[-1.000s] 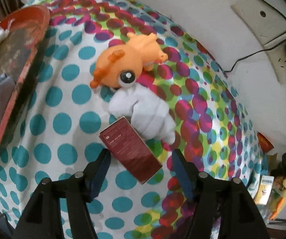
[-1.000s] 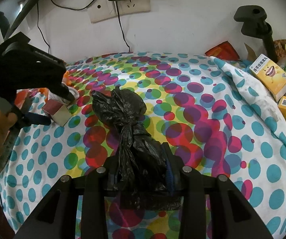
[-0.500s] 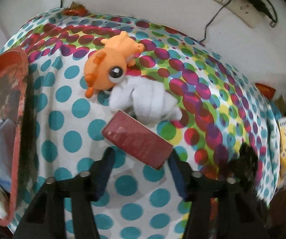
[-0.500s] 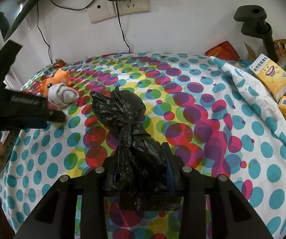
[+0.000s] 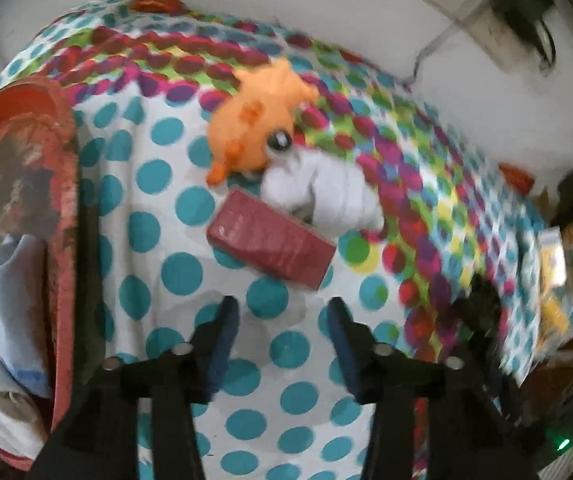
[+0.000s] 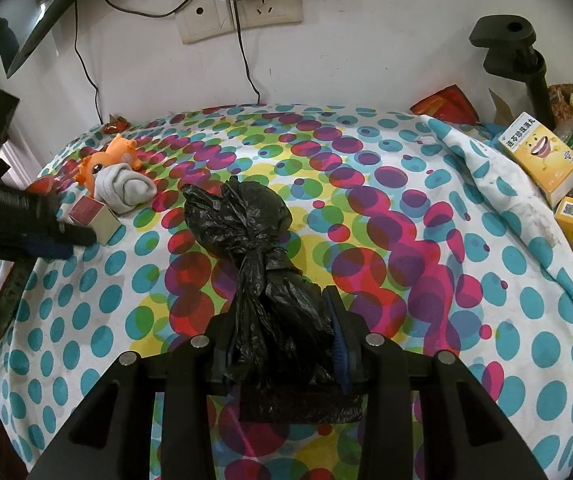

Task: Organize objects
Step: 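Close the left tool on the small dark-red box and lift it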

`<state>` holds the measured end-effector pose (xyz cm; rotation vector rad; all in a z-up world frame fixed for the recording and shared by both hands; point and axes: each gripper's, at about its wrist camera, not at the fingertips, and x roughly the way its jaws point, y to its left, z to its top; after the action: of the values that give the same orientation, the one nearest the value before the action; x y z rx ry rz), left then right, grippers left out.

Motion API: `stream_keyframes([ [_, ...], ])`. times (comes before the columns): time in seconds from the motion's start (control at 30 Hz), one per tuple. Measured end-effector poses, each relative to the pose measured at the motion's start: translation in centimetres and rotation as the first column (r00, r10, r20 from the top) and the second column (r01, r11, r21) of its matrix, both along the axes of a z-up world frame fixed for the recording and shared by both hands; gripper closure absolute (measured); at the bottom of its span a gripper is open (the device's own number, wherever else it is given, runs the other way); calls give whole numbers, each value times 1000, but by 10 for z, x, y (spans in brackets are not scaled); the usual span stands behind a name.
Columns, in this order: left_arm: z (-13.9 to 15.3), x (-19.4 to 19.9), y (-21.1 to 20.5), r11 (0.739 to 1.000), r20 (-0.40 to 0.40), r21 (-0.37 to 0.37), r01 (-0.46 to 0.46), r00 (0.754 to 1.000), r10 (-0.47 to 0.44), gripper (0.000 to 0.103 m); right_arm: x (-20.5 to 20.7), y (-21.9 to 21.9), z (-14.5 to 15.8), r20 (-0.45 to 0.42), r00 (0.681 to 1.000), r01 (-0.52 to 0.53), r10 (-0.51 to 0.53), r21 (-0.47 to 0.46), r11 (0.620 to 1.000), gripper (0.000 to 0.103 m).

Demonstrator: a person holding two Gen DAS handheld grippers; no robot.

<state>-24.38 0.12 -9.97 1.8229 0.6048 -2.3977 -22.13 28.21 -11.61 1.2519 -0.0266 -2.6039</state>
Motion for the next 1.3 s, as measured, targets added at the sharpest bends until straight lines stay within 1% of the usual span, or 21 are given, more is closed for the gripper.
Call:
stream_keyframes([
  [0.1,4,-6,-6,996,0,20,-84,996,84,46,1,1,0,1,1000,1,-1,-6,1000,68],
  [0.2,1,-16,-14,985,45,21,-174,984,173,43,1,1,1,2,1000,2,-2,-14,1000,68],
  [0.27,0,-22,-19,975,59,35,-217,975,215,43,1,2,1,3,1000,1,-1,-21,1000,68],
  [0.33,0,-28,-19,971,64,23,-239,969,237,43,1,3,1,5,1000,-1,1,-27,1000,66],
  [0.4,1,-36,-16,972,64,7,-234,970,233,43,0,3,1,5,1000,-3,4,-31,1000,66],
  [0.47,-1,-41,-18,969,84,-17,-247,965,248,43,0,4,1,5,1000,-4,4,-33,999,66],
  [0.53,-4,-41,-22,958,106,5,-287,953,285,43,0,3,1,5,1000,-3,3,-34,999,66],
  [0.6,-8,-42,-23,954,123,-4,-300,946,298,43,0,4,1,6,1000,-3,3,-40,999,66],
  [0.67,-10,-42,-23,958,127,-35,-285,950,287,43,0,5,1,7,1000,-1,1,-54,999,66],
  [0.77,-15,-40,-24,962,134,-46,-271,952,274,43,0,5,1,8,1000,1,-1,-67,998,66],
  [0.83,-15,-38,-24,967,124,-51,-251,959,255,43,-1,5,1,8,1000,1,-1,-62,998,66],
  [0.97,-16,-35,-17,983,102,-87,-159,981,168,44,-1,5,1,7,1000,1,-1,-60,998,66],
  [1.03,-16,-31,-12,986,84,-124,-107,990,118,50,-1,4,1,5,1000,1,-1,-46,999,66],
  [1.07,-16,-30,-11,985,78,-145,-89,992,101,56,-1,3,1,4,1000,1,-1,-37,999,66],
  [1.13,-16,-26,-9,984,65,-174,-46,996,58,62,0,0,1,1,1000,0,0,-9,1000,65],
  [1.17,-15,-24,-10,983,58,-182,-33,997,44,70,0,-1,1,0,1000,0,0,5,1000,65],
  [1.2,-15,-23,-11,983,50,-184,-25,998,35,73,0,-3,1,-2,1000,0,0,19,1000,65],
  [1.3,-15,-17,-17,987,30,-161,0,1000,5,73,0,-6,1,-5,1000,-1,1,46,999,66],
])
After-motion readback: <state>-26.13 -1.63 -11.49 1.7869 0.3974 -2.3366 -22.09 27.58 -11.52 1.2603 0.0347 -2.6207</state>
